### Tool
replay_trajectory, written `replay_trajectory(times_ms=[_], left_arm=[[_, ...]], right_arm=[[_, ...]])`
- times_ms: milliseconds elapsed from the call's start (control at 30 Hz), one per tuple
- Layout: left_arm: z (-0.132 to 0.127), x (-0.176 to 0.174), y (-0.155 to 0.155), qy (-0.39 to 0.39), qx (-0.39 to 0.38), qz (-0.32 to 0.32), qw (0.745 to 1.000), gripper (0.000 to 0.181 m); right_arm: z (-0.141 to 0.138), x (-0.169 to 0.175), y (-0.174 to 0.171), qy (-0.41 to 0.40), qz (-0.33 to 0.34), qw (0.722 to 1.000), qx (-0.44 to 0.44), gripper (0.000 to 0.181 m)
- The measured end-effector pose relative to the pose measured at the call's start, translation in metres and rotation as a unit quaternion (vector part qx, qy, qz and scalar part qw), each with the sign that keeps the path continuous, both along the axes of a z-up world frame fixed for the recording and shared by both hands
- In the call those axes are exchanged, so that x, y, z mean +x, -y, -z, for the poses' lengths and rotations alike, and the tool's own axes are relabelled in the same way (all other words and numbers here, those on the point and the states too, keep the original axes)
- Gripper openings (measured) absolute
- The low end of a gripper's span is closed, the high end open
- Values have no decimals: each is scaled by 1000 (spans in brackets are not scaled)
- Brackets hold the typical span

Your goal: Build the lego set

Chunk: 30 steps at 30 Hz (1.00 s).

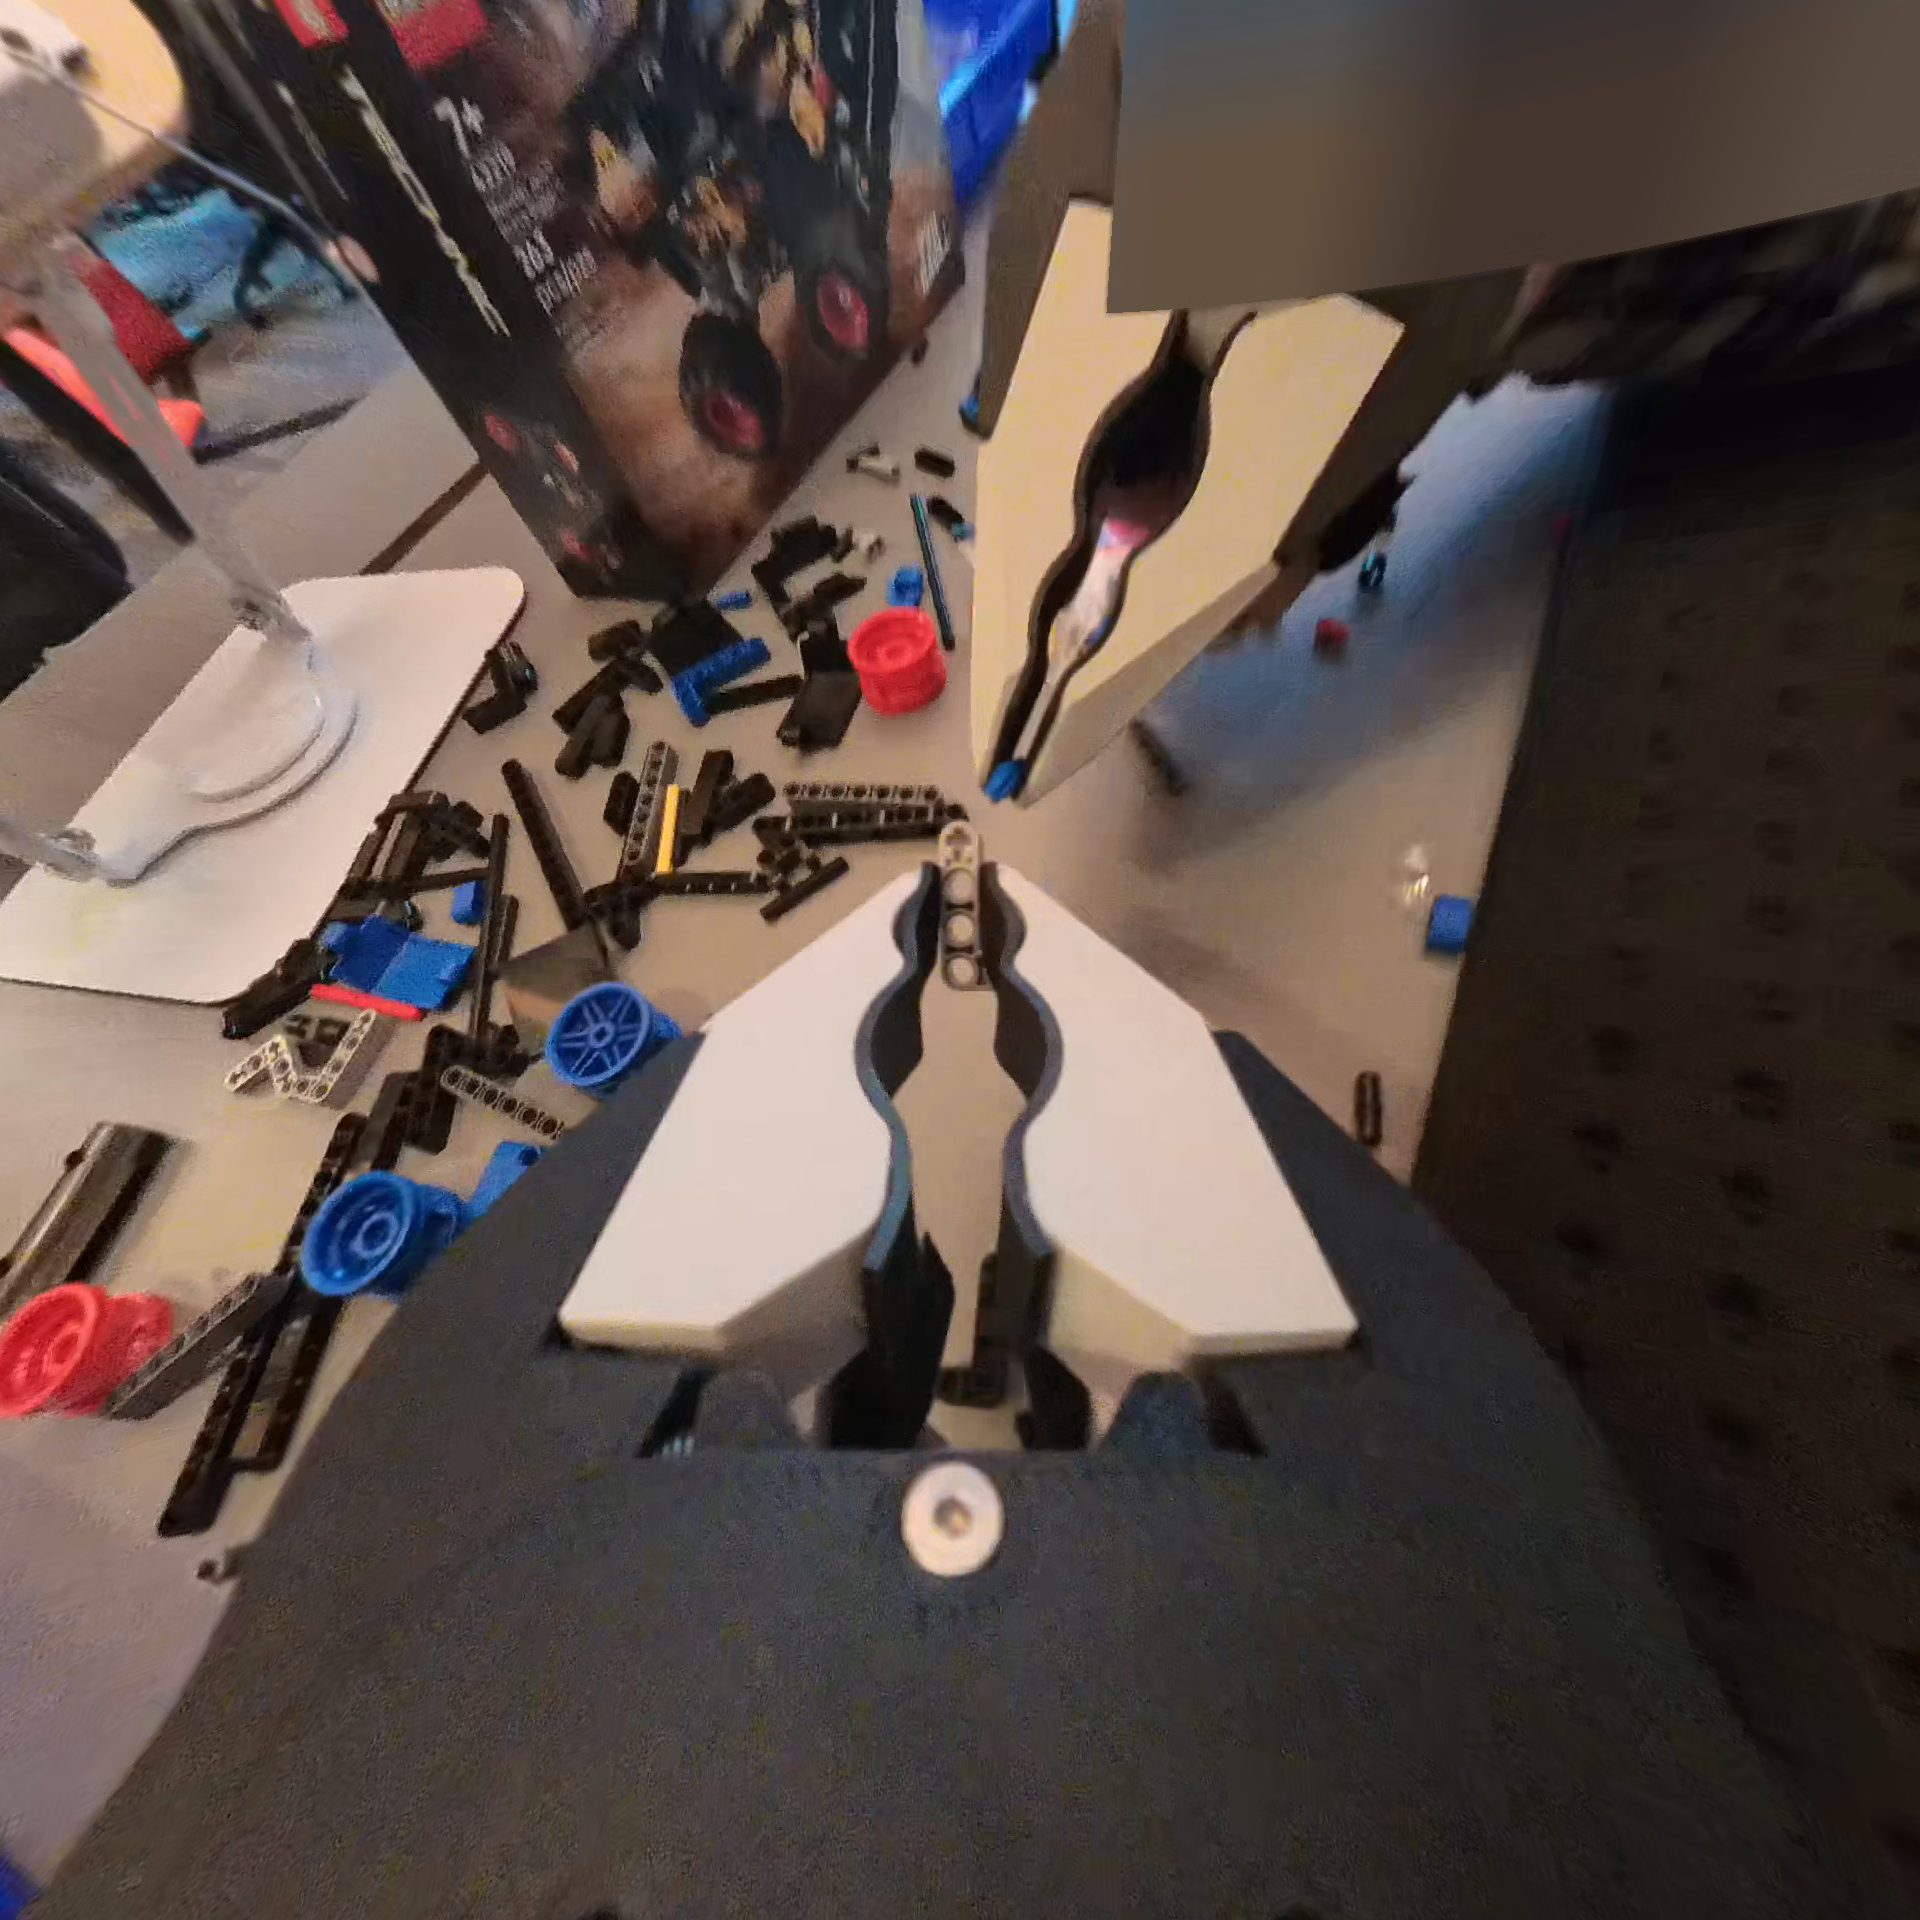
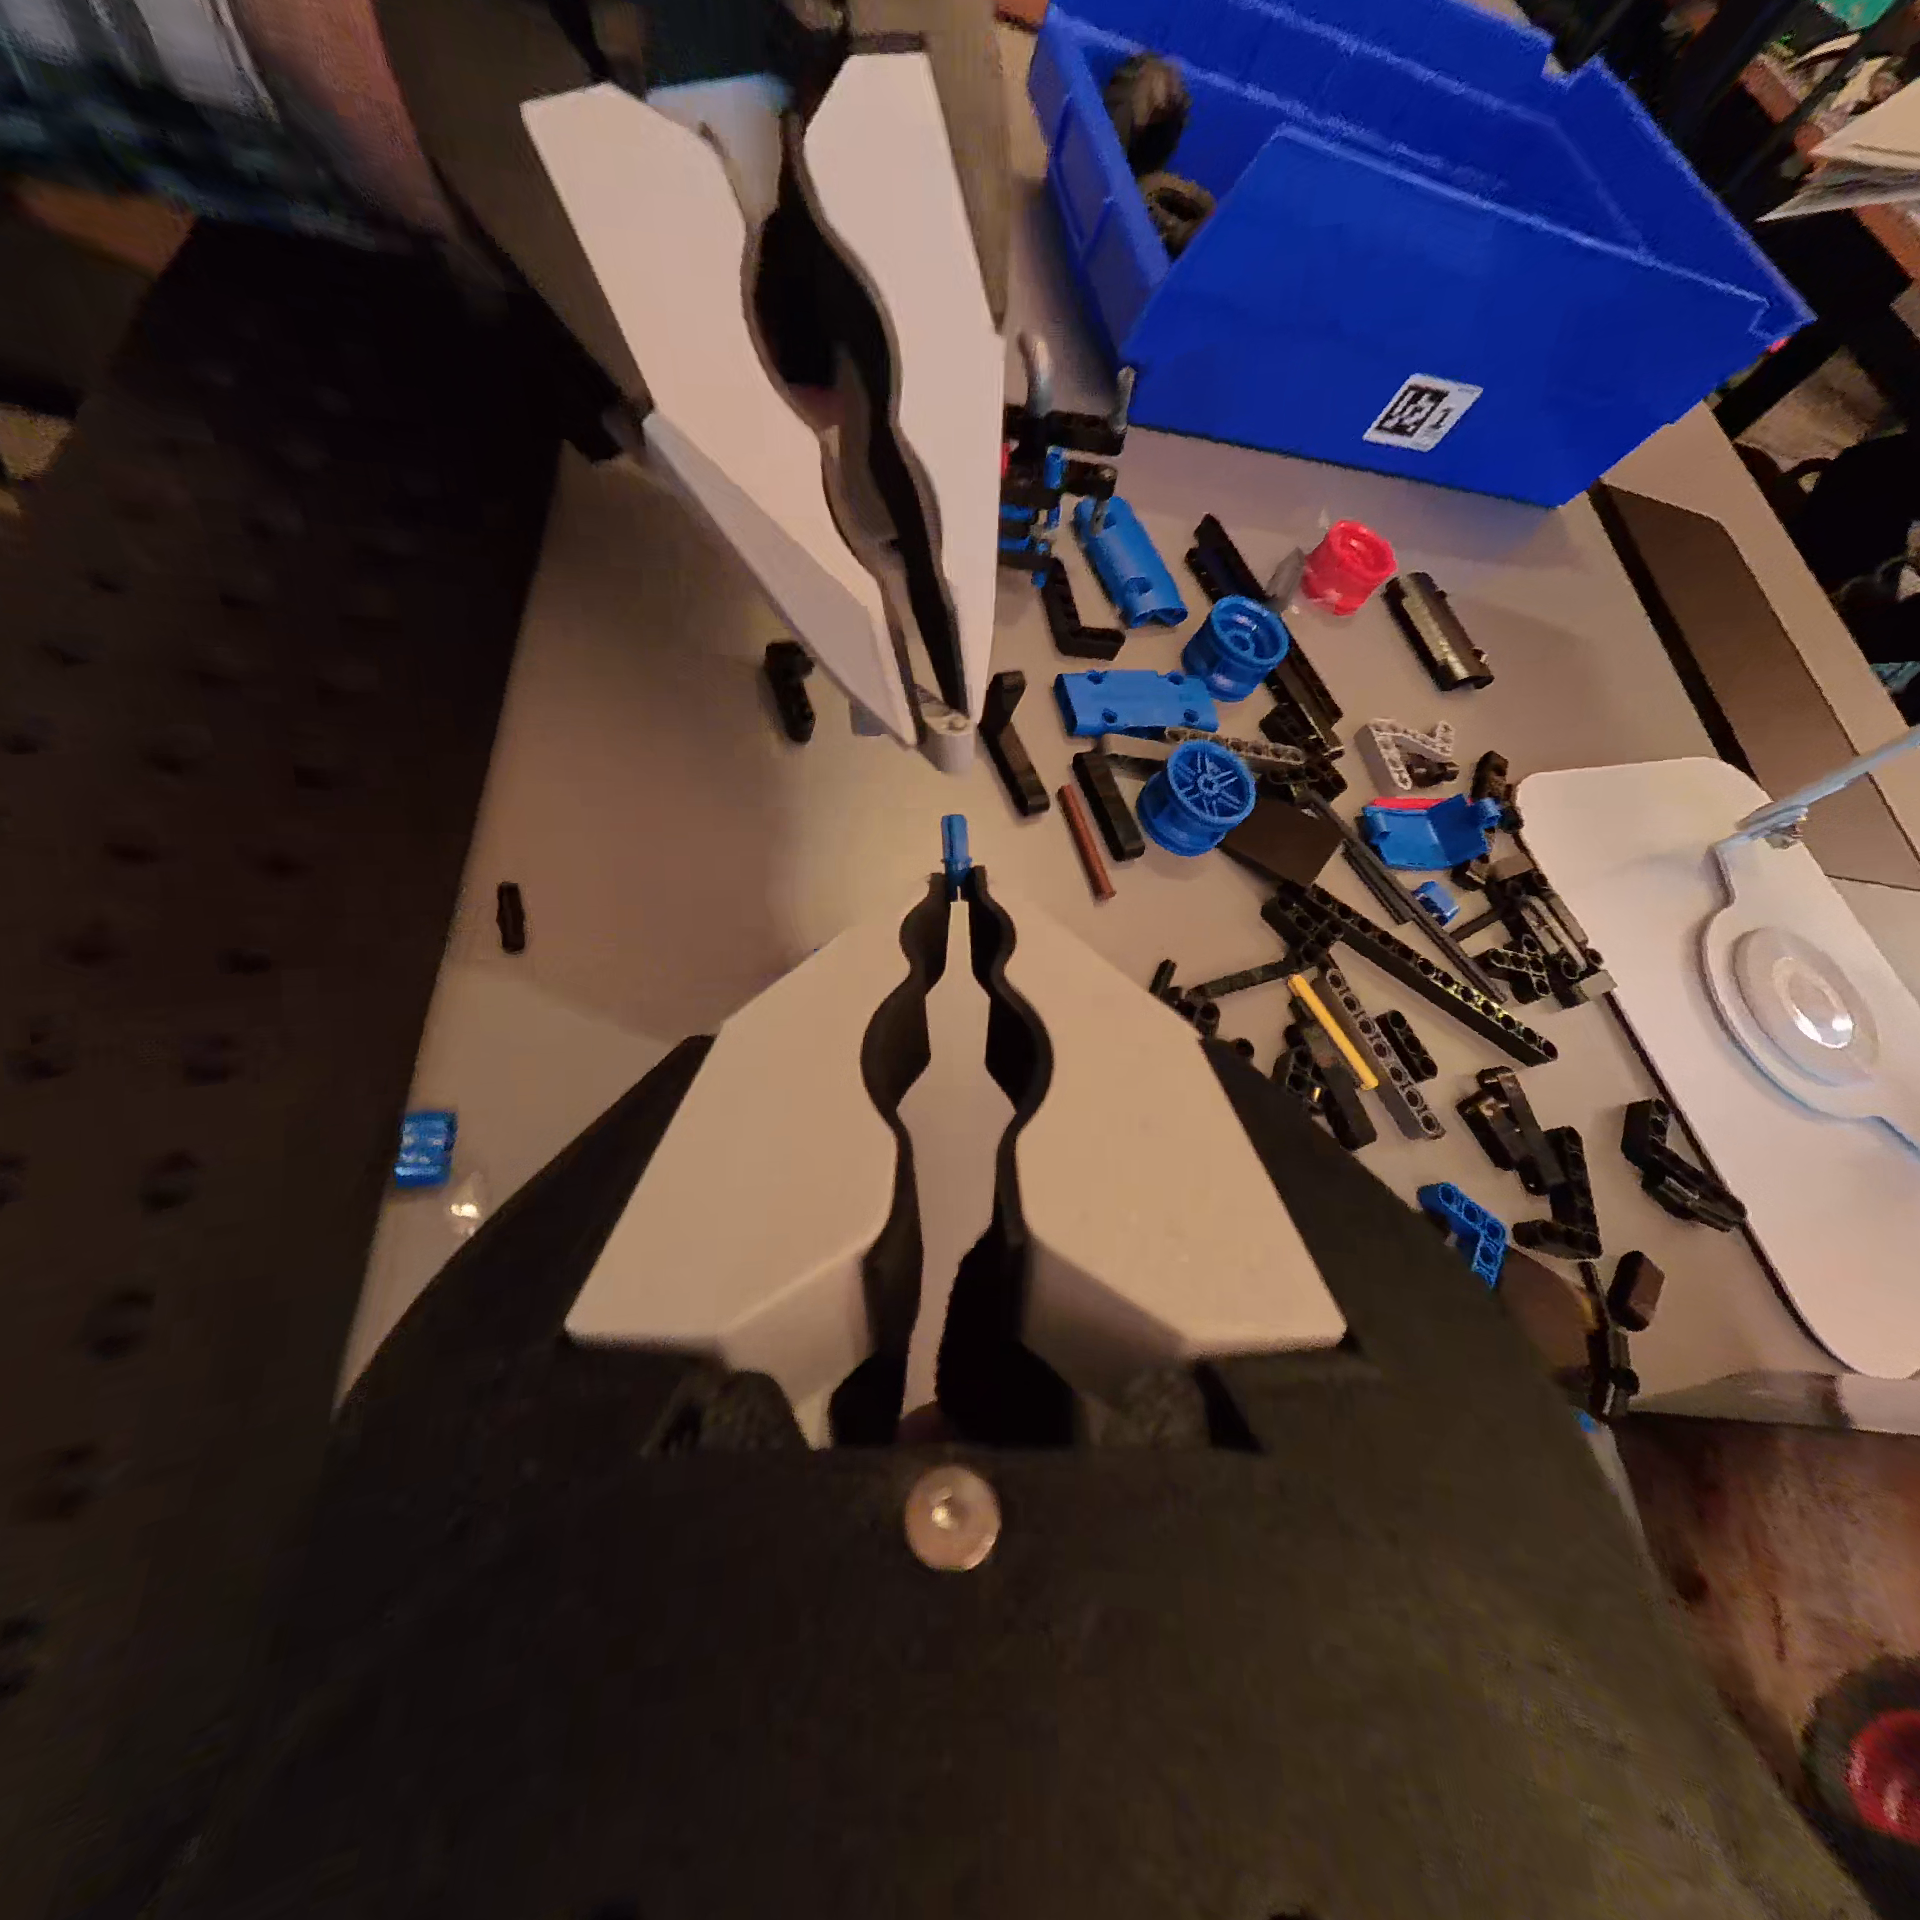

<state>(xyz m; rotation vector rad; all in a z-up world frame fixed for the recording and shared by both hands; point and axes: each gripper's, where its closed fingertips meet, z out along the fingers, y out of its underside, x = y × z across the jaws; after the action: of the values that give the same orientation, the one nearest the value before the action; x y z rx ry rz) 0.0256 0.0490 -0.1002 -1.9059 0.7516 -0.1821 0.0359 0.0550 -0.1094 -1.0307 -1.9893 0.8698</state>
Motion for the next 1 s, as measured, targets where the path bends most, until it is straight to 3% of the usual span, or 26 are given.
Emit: replay_trajectory(times_ms=[33,333,567,800,1000], left_arm=[[-6,2,0,20,13,3,1000,6],[-23,9,-2,91,40,16,995,5],[-20,9,-2,76,40,17,996,5],[-16,10,-1,54,25,19,998,5],[-11,11,1,66,-8,30,997,5]], right_arm=[[-4,-1,0,-5,4,1000,-12,3],[-23,-4,4,-42,12,999,-30,3],[-23,-4,3,-45,18,999,9,2],[-21,-4,1,-56,19,988,143,2],[-19,-4,-1,-61,7,957,283,1]])
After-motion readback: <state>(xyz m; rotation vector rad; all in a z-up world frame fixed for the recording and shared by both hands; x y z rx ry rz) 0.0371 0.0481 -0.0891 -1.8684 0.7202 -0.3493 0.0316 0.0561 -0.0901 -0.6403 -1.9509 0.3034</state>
